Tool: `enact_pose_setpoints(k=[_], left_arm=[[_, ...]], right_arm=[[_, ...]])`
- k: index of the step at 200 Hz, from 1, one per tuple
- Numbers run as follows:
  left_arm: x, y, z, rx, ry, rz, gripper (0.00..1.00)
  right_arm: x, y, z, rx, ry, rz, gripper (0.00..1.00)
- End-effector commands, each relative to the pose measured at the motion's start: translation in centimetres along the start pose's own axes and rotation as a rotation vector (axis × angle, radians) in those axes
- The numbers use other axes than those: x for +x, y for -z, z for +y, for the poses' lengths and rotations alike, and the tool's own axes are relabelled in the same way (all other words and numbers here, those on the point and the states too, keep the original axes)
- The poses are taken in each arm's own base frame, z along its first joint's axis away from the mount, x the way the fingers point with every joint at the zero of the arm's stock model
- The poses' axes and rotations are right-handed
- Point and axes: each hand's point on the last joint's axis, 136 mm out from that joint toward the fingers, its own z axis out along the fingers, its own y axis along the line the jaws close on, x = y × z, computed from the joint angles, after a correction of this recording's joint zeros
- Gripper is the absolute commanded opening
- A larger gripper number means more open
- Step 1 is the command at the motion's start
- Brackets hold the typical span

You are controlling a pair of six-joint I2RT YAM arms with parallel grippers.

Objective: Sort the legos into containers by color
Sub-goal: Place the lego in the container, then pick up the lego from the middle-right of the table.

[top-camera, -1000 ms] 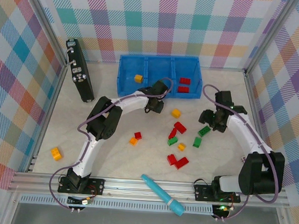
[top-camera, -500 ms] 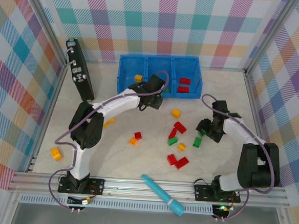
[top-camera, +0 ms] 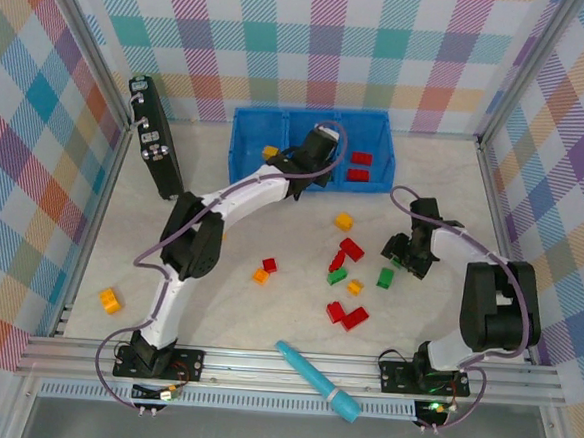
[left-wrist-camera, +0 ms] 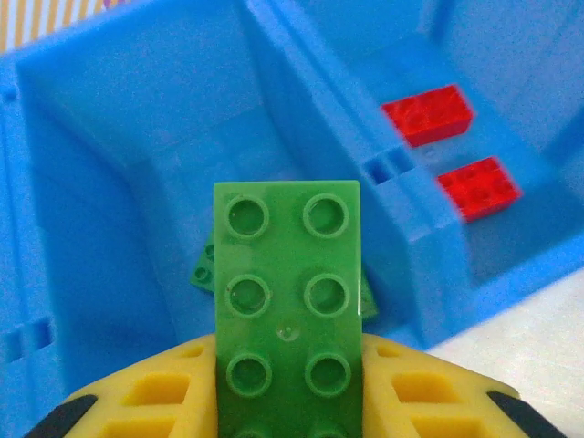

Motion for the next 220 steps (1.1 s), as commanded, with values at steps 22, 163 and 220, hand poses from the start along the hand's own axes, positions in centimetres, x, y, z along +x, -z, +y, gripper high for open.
enact_pose_setpoints(k=[22,163,220], left_arm=[[0.7,-4.0,2.6,-0.096,0.011,0.044,0.24],[-3.4,1.3,3.1,-0.028,0.022,-0.035,0.85],[-5.7,10.9,5.7,-0.006,0.068,-0.114,0.88]], right_arm=[[-1.1,0.0,0.3,0.004,0.007,-0.022,0.62],[-2.7,-0.6,-0.1,0.063,0.058,-0.051,0.36],[-4.5,4.2,1.7,0.004,0.131,-0.147,0.29]])
